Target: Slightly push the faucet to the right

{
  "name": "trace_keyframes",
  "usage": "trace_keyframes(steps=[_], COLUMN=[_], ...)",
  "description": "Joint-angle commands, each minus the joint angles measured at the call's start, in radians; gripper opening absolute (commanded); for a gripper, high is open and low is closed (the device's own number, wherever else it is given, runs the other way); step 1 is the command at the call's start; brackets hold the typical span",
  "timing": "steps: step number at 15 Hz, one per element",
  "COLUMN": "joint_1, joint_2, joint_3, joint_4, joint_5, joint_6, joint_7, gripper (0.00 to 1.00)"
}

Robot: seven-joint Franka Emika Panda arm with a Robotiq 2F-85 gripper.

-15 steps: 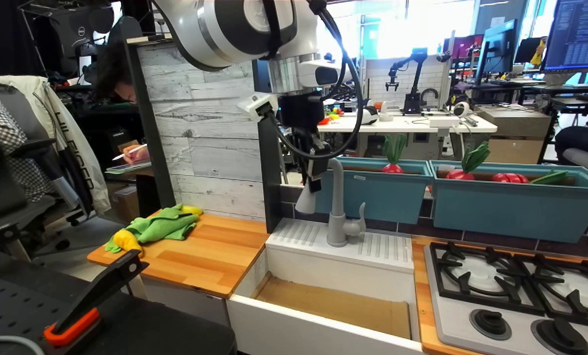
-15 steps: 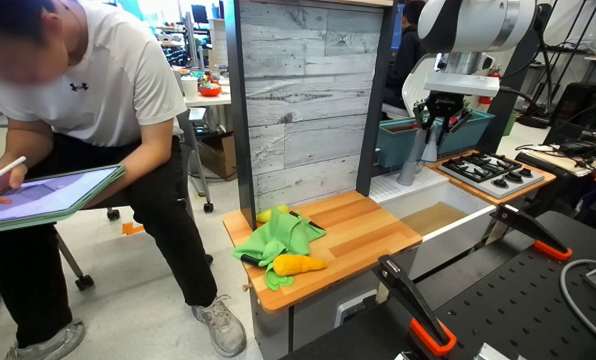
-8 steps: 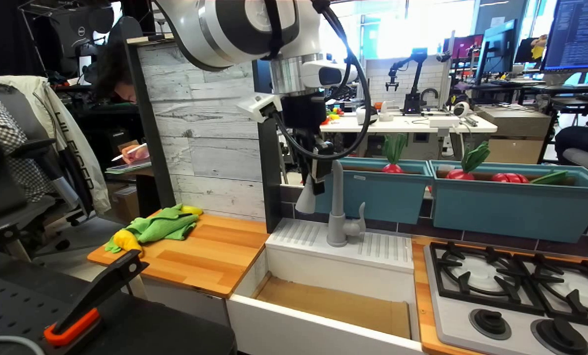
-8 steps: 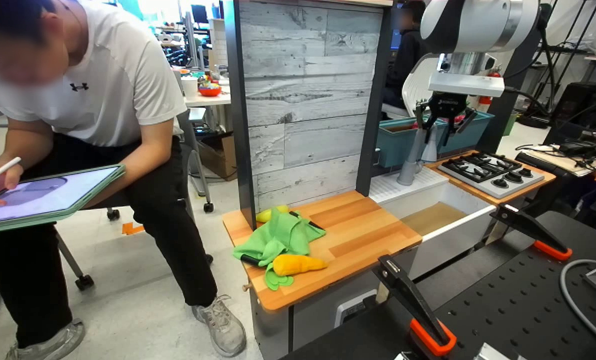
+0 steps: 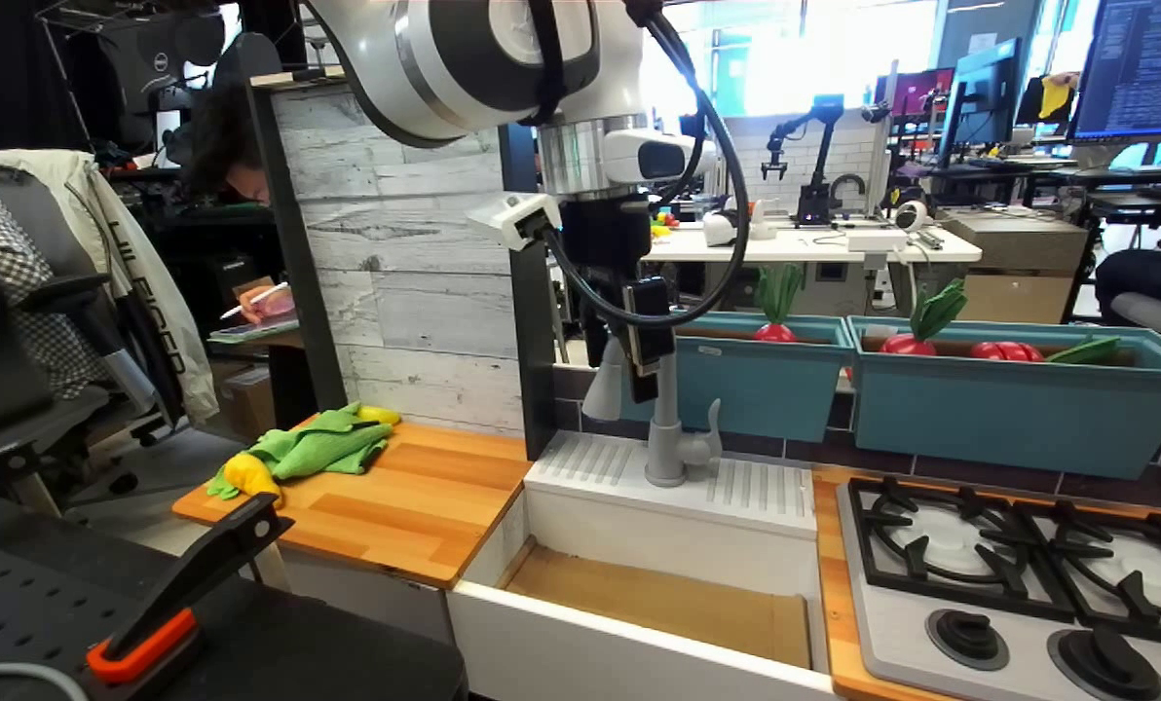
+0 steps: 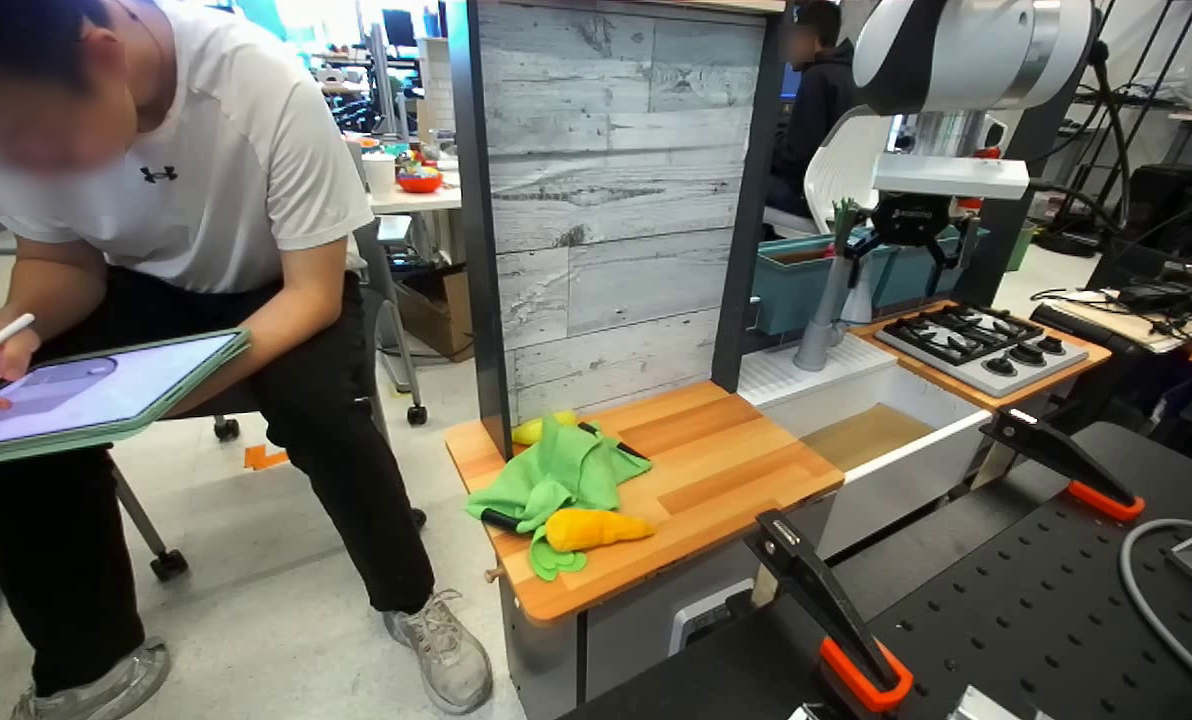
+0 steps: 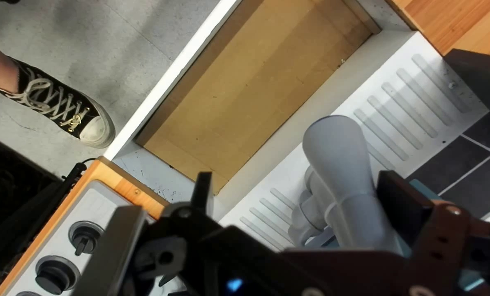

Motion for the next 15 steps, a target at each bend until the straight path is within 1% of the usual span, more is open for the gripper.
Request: trace_keyframes(steps=[1, 4, 8, 11, 12, 15], joint_1=[0.009, 0.020, 0.050, 0.056, 0.039, 0.049], joint_2=[-0.053, -0.078, -0.159, -0.224, -0.155, -0.201], joint_3=[-0.010, -0.012, -0.019, 0.003, 0.004, 0.009], joint_4=[-0.044, -0.049, -0.076, -0.095, -0.042, -0.065], joint_5=[-0.020, -0.022, -0.041, -0.038, -0.030, -0.032], joint_6=[-0.034, -0.047, -0.045, -0.053, -0.038, -0.047], joint_7=[-0.008, 0.000, 0.015, 0.002, 0.005, 0.006], gripper=[1.00, 1.00, 1.00, 1.00, 1.00, 1.00])
